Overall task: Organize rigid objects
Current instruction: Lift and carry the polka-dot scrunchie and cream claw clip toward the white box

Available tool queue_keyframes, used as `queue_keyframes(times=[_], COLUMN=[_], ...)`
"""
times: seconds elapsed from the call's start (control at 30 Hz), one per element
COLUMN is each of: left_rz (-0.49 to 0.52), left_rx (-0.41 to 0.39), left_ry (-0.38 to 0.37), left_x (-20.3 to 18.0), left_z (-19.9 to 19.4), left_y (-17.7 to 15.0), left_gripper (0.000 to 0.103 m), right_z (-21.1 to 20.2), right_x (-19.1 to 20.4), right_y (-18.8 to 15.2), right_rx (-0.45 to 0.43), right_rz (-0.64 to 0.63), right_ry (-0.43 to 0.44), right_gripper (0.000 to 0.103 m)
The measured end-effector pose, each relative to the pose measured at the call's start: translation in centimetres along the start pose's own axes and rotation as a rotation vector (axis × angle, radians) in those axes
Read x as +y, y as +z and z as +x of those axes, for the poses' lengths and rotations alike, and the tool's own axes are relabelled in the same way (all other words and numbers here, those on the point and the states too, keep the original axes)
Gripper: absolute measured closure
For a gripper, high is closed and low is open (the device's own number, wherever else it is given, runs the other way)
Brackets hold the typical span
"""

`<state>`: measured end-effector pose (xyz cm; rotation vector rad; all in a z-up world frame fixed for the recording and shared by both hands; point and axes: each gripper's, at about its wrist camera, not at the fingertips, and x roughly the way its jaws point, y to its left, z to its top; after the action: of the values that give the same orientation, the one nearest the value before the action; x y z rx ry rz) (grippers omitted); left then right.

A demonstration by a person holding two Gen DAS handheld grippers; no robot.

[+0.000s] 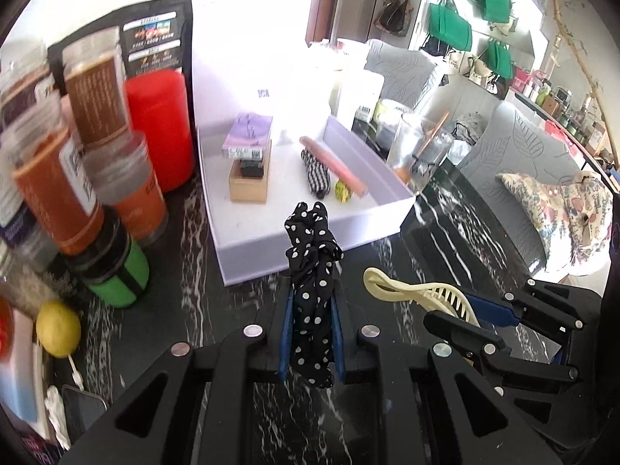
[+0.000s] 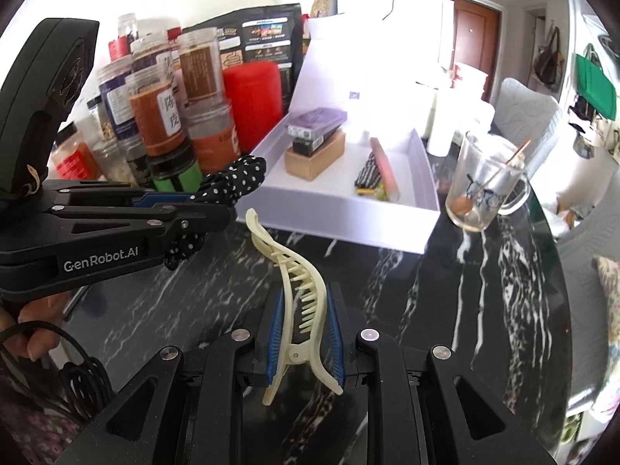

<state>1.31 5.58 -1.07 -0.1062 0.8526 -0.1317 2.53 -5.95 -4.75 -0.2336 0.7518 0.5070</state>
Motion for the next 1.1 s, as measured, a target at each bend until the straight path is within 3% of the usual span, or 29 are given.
queue_keyframes(times=[1.1], left_rz=[0.034], left_rx=[-0.115], left_ry=[0.007], left_x=[1.1], left_z=[2.0], left_y=[9.4], left_gripper=[0.086], right_z=[1.4], right_x=[-4.8], right_y=[8.9], right_rx=[-0.132], right_rz=[0.015], right_ry=[-0.049], right_gripper=[0.082])
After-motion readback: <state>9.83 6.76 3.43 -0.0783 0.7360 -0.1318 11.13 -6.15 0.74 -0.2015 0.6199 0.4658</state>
